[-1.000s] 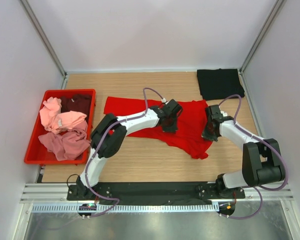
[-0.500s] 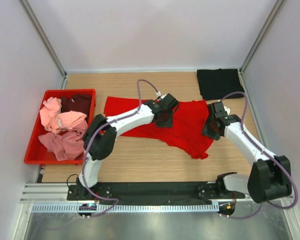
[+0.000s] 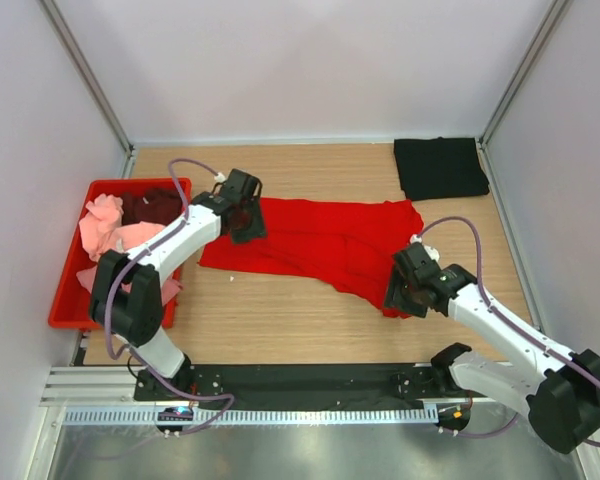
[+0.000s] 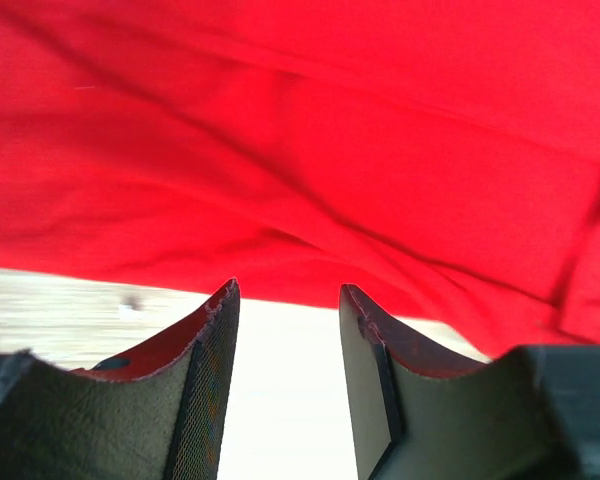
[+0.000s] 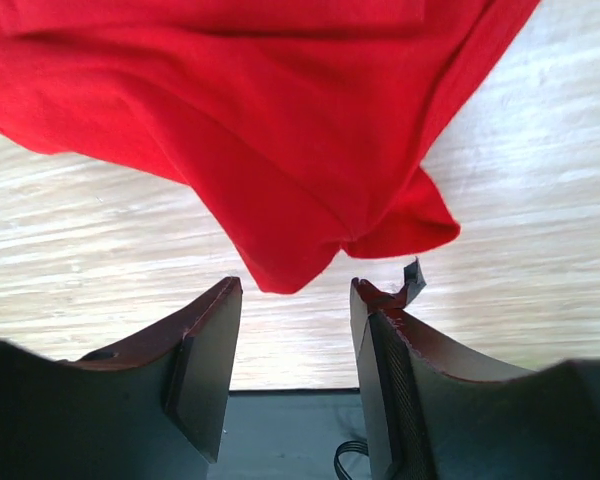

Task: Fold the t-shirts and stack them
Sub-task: Fold the tshirt

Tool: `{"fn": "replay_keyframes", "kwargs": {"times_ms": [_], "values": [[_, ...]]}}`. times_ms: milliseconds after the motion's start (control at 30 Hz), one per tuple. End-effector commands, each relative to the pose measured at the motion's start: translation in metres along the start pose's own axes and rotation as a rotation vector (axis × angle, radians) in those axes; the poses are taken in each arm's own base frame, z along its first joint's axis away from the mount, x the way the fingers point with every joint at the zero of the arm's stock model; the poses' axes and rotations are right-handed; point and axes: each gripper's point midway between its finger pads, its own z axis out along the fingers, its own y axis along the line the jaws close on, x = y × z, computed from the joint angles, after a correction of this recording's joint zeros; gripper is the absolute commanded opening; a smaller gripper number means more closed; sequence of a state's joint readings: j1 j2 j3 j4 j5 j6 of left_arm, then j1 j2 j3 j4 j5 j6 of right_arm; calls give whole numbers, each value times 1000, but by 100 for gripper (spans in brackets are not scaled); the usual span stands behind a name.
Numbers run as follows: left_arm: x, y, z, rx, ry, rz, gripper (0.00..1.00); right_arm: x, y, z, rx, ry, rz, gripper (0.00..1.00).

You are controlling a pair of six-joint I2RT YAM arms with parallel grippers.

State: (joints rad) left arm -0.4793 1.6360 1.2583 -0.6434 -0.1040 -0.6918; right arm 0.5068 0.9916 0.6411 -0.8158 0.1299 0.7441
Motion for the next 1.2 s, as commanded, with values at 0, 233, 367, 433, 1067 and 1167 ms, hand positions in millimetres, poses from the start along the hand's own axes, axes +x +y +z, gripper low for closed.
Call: {"fn": "replay_keyframes", "kwargs": {"times_ms": [0, 233, 367, 433, 1067, 1167], "values": [[-8, 20, 10, 5, 9, -31, 46, 8, 8, 2, -37, 9, 40, 55], [-31, 73, 32, -68, 23, -155, 44, -4, 21, 13, -65, -37, 53, 58], [-39, 94, 43, -119, 24, -201, 44, -13, 17, 16, -29, -78, 63, 56], [-48, 99, 45, -136, 18, -209, 44, -18, 15, 15, -18, -100, 63, 52], [-56, 141, 68, -360, 3, -191, 43, -69, 3, 8, 109, -265, 141, 4], [-54, 142, 68, -368, 7, -196, 43, -82, 2, 13, 110, -285, 184, 6]]}}
